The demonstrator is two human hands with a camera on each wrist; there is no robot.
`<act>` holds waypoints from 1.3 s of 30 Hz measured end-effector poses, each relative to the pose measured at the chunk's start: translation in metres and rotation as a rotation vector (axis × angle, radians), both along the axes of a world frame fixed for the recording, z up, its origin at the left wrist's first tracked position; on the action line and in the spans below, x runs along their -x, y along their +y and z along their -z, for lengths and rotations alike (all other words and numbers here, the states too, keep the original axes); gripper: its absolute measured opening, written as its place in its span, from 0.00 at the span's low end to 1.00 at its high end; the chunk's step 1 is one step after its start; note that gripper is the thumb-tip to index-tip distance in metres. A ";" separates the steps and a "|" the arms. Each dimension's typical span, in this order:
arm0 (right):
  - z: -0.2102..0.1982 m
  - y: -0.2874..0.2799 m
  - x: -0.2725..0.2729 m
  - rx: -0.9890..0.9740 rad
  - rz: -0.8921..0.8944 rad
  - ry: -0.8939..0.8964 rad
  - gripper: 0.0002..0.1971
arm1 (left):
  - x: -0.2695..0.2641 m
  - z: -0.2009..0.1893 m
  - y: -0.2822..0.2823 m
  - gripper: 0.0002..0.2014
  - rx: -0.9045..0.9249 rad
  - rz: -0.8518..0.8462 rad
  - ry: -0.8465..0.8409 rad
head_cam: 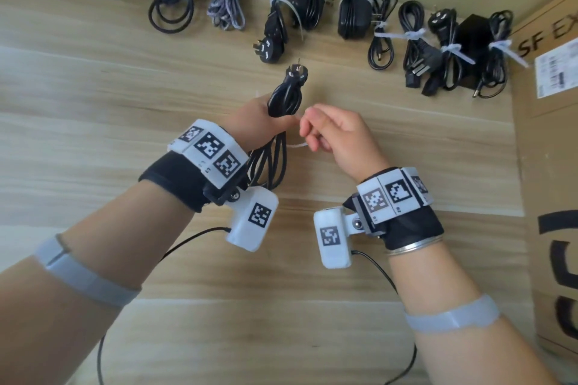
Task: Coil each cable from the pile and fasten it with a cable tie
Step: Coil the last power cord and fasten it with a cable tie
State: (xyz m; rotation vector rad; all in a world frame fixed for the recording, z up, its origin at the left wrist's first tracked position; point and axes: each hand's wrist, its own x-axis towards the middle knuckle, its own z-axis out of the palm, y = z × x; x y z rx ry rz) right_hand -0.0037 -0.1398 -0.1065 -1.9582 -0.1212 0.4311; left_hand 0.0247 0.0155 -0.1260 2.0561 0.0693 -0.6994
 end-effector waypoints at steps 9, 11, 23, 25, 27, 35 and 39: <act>0.005 0.015 -0.008 0.057 0.053 -0.106 0.12 | 0.007 -0.005 -0.003 0.34 -0.166 -0.013 -0.066; 0.008 0.016 -0.008 0.065 0.059 -0.093 0.10 | 0.006 -0.012 0.001 0.35 -0.066 0.002 -0.114; 0.014 0.028 -0.010 0.046 0.061 -0.088 0.04 | 0.006 -0.016 0.024 0.22 0.019 -0.015 -0.359; 0.015 0.030 -0.010 0.041 0.051 -0.091 0.05 | 0.006 -0.012 0.028 0.12 -0.031 0.017 -0.417; 0.016 0.030 -0.008 0.041 0.045 -0.093 0.05 | 0.008 -0.009 0.031 0.04 -0.068 0.054 -0.457; 0.029 0.032 0.005 0.073 -0.005 -0.072 0.06 | 0.020 0.003 0.043 0.08 -0.114 0.107 -0.574; 0.030 0.033 0.005 0.088 -0.004 -0.085 0.06 | 0.025 0.003 0.046 0.04 -0.106 0.142 -0.620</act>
